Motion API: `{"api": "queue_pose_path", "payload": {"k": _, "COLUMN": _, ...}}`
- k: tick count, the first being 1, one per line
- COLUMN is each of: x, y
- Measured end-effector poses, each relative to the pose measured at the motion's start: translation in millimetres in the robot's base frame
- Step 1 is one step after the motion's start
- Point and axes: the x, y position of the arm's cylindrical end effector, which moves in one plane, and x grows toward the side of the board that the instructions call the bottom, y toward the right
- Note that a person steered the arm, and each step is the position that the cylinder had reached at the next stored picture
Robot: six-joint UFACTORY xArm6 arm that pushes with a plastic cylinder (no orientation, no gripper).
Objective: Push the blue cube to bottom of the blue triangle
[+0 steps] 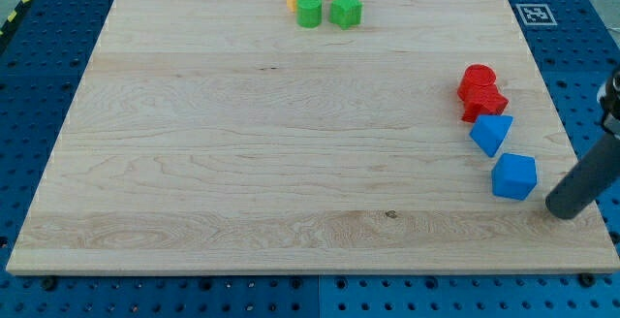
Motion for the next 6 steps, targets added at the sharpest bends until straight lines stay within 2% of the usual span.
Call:
{"api": "queue_pose_path", "payload": {"k": 5, "x": -41.5, "y": -11.2}}
{"api": "queue_pose_path", "payload": {"k": 6, "x": -40.2, "y": 1.8}}
